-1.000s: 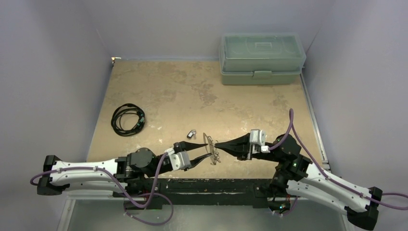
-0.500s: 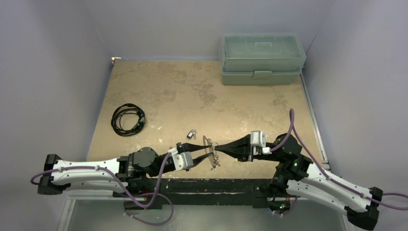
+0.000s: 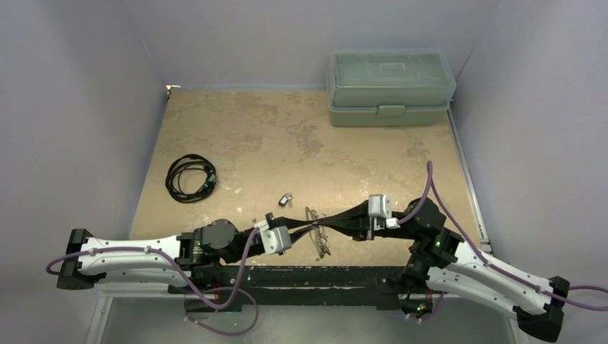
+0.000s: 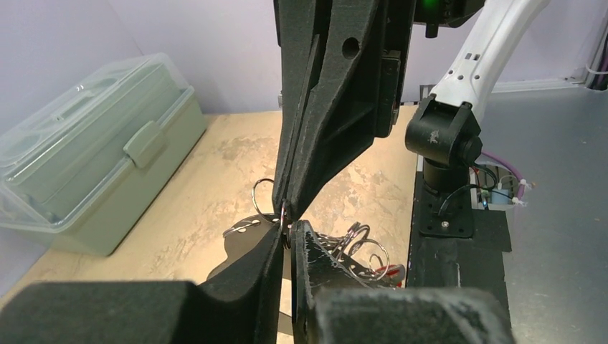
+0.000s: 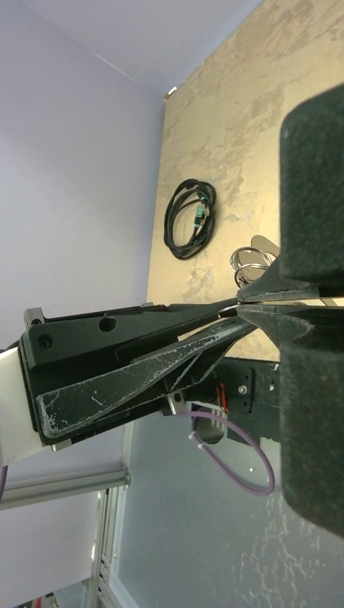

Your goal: Put the keys on the keyring

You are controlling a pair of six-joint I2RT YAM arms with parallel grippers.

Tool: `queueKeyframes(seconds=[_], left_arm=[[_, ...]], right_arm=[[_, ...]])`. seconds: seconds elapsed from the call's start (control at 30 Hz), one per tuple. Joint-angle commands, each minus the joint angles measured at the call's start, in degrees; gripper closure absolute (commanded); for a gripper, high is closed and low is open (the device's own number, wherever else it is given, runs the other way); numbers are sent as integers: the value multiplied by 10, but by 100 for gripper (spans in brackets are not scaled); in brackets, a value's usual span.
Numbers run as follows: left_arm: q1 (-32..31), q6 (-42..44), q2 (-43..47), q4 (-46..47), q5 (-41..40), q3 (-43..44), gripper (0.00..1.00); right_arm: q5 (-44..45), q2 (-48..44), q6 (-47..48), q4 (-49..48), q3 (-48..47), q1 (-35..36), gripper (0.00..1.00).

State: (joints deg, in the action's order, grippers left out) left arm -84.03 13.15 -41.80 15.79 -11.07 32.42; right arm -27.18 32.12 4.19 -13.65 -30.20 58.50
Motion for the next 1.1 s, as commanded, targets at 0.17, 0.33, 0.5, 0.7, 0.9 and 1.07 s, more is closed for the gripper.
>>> queueKeyframes(seconds=[0.17,0.33,0.5,0.7,0.9,1.07], left_arm=[[1,5,-3,22,10,24,100],[1,0,-1,4,-4,29,100],[1,-14,-21,-36,-41,58,100],[0,-41,-51,-99,-66,108,100],[0,-93,-77,-231,-89,188,100],[0,-127,-96,-405,-65,275,100]], right_arm=[[-12,3,9,-12,-30,3,100],[52,-2,-13,-6,-36,3,95],[74,2,-22,31,-68,3,67],[70,-2,-10,67,-100,3,58],[35,38,14,149,-161,3,52],[2,77,53,223,-213,3,51]])
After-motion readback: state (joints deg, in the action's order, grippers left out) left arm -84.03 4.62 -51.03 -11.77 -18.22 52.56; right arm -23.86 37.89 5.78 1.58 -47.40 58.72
